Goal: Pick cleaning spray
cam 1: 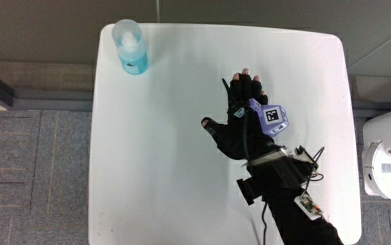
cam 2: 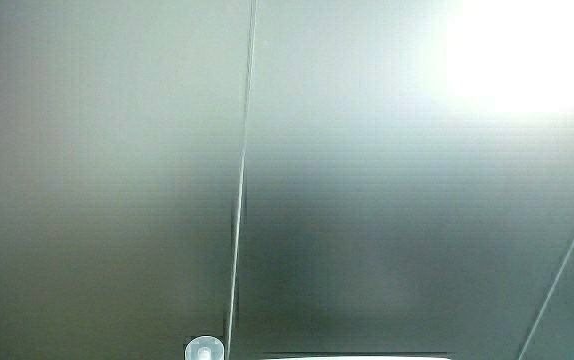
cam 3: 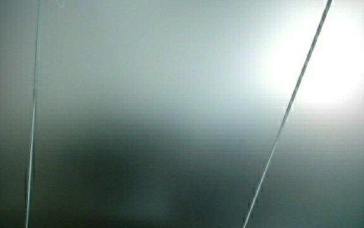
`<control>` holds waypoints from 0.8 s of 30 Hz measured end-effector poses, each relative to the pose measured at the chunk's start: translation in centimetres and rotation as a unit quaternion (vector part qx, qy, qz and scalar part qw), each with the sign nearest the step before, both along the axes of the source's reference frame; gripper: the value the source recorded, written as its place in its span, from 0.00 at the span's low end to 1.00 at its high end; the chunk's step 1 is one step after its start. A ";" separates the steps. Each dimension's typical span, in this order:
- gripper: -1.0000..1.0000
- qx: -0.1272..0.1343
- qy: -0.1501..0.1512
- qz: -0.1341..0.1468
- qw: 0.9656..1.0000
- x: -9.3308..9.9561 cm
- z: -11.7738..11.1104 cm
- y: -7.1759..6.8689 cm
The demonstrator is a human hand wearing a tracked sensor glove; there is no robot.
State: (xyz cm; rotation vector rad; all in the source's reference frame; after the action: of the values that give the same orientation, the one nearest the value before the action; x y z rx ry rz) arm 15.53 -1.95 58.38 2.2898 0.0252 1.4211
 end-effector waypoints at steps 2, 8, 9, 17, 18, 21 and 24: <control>0.50 -0.001 -0.003 -0.001 1.000 -0.2 0.1 0.0; 0.50 -0.001 -0.038 0.004 0.999 -0.9 0.5 -0.5; 0.50 -0.021 -0.021 0.007 1.000 -1.1 0.0 -0.5; 0.50 -0.014 -0.065 0.010 0.998 -2.2 0.4 -1.9; 0.50 -0.021 -0.076 0.013 0.997 -2.5 0.4 -1.9; 0.50 -0.004 -0.133 0.006 0.991 -3.6 1.2 -2.4; 0.50 -0.024 -0.121 -0.006 0.992 -4.5 1.0 -2.8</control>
State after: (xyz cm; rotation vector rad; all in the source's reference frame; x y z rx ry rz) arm 11.07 -4.79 59.41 2.0611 -0.0283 1.6634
